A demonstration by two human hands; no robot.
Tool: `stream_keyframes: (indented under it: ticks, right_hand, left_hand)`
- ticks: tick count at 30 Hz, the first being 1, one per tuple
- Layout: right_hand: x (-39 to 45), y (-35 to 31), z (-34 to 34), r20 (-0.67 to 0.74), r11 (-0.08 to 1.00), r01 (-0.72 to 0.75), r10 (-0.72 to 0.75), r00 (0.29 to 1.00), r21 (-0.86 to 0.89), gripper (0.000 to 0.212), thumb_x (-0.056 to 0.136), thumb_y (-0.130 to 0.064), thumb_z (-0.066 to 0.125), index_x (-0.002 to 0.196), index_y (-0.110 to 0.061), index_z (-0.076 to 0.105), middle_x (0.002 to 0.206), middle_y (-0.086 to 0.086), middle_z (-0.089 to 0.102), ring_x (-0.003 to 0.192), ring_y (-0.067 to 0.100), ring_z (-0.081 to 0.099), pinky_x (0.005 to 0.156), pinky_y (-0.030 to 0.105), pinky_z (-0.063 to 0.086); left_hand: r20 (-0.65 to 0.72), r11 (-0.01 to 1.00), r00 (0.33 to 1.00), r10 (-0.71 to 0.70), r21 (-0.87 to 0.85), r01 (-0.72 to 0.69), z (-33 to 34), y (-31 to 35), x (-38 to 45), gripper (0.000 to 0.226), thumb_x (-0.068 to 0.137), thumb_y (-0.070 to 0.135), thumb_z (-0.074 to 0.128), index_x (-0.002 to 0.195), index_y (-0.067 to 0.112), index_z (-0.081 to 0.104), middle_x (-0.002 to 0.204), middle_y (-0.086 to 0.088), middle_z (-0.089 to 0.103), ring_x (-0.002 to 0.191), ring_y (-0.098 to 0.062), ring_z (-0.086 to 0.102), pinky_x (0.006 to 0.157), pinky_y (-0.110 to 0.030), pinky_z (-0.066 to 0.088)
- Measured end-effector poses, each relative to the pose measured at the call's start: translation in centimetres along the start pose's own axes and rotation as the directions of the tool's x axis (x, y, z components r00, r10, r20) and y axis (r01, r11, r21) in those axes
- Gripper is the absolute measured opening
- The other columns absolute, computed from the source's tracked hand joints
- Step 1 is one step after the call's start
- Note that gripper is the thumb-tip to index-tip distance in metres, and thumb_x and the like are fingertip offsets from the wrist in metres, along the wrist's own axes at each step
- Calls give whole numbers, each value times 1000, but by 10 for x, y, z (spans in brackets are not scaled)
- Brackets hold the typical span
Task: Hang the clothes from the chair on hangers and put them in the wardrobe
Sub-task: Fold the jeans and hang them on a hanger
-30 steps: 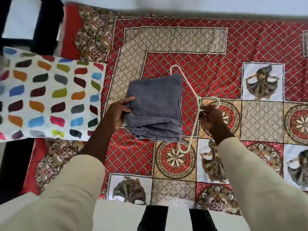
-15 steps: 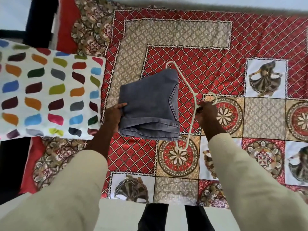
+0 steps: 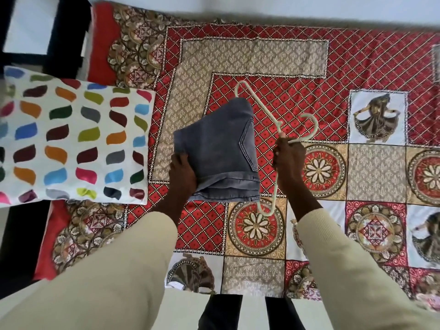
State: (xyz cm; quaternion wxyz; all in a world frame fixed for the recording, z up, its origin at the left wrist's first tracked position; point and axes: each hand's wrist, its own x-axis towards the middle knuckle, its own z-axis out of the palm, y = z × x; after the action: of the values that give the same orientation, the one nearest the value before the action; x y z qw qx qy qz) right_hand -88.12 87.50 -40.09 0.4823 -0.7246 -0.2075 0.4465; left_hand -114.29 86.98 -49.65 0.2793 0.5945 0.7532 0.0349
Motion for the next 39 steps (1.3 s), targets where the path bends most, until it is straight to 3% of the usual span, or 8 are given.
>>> stream_keyframes:
  ticks: [6,12,15,17,20,26,31,39]
  right_hand:
    - [-29,-86,21,282,936,285,-222,933,-208,37,100,-33,52,64,-22,51,56,-3,49,49,13,41,50,31,34]
    - [-60,-203,-4,532,764,483,-220,818,-427,36,99,-22,57,64,-18,49,56,-3,47,38,1,35,43,22,32]
    - [-83,-271,-41,601,614,578,-201,774,-538,39,97,-23,60,60,-24,48,55,-6,49,40,2,39,45,24,36]
    - [-98,-310,-66,612,540,613,-212,762,-576,40,96,-24,60,58,-20,49,55,-4,49,44,6,40,47,23,36]
    - [-128,-373,-120,531,567,590,-290,796,-575,34,93,-24,63,65,-5,57,58,4,51,52,13,41,57,29,35]
    - [-195,-460,-240,408,623,612,-457,790,-487,28,89,-29,71,63,-19,63,56,-5,58,53,7,48,58,23,38]
    - [-236,-465,-368,246,483,486,-478,843,-728,30,90,-35,68,67,-18,60,57,-5,53,54,7,48,55,23,36]
    - [-310,-418,-510,-23,680,484,-592,806,-550,10,78,-6,77,84,1,71,77,22,69,65,11,57,63,25,43]
  left_hand:
    - [226,957,974,-19,288,-48,-31,24,-8,72,100,36,43,157,16,5,161,-23,2,147,-45,4,116,-59,14]
    - [-278,938,958,-66,-345,-35,-155,131,-29,77,80,16,69,144,-1,32,153,-26,28,142,-41,27,115,-45,29]
    - [-506,836,797,328,-238,-495,-229,186,-49,69,75,14,66,140,2,45,144,-24,43,136,-38,39,116,-46,28]
    - [-387,724,701,599,-111,-680,-262,218,-59,50,78,26,64,124,6,62,126,-19,62,118,-35,57,104,-52,42]
    - [-125,696,712,691,-150,-702,-314,276,-100,46,86,39,62,115,5,70,115,-16,70,105,-30,67,94,-41,52]
    - [-320,489,569,757,-300,-819,-392,392,-193,29,90,32,69,68,16,60,60,5,52,59,-3,44,59,-26,36]
    - [-340,419,534,774,-356,-835,-425,443,-253,34,88,36,71,69,8,66,61,-13,57,59,-9,43,60,-33,37]
    - [-380,293,453,807,-410,-864,-401,528,-369,30,84,33,76,73,5,72,62,-19,58,58,-11,44,55,-25,34]
